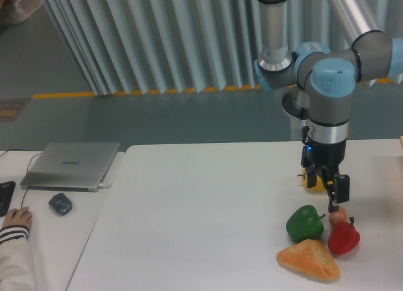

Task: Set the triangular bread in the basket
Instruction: 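Move the open gripper toward the green pepper and bread slice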

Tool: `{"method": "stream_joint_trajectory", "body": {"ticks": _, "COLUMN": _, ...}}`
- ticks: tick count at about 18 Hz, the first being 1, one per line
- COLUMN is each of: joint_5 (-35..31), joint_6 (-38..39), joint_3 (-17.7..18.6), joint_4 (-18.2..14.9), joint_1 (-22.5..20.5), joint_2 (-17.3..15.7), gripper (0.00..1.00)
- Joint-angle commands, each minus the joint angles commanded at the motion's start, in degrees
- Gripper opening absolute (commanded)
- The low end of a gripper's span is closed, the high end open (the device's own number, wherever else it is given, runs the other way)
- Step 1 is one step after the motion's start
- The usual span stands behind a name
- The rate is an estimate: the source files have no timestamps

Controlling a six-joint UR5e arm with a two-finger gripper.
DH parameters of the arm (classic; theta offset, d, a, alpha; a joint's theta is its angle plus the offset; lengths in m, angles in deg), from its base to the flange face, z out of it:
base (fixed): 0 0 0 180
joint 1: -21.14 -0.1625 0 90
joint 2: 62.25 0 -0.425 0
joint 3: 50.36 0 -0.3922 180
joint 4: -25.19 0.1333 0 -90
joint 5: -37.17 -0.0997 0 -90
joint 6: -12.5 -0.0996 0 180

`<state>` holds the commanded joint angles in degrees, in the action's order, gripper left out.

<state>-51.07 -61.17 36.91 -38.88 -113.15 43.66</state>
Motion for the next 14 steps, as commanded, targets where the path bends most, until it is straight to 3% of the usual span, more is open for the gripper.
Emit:
{"method": "stream_joint_trajectory", "body": {"ticks": 5, "joint_5": -3.69, "joint_6": 11.6, "joint_3": -0.09, "joint_4": 3.69, "joint_1": 2.19, "joint_2": 1.76, "gripper": 1.0}}
{"method": "stream_joint_trajectory", "body": {"ticks": 9, "joint_5": -10.19, "joint_6": 12.05, "joint_3": -0.18, "joint_4": 3.69, "joint_1": 5.71, "joint_2": 3.77, "gripper": 1.0}}
{"method": "stream_joint_trajectory", "body": {"ticks": 14, "joint_5": -10.64, "joint_6": 15.63, "joint_3": -0.79, "joint_4": 3.69, "joint_1": 6.24, "joint_2": 4.83, "gripper": 1.0}}
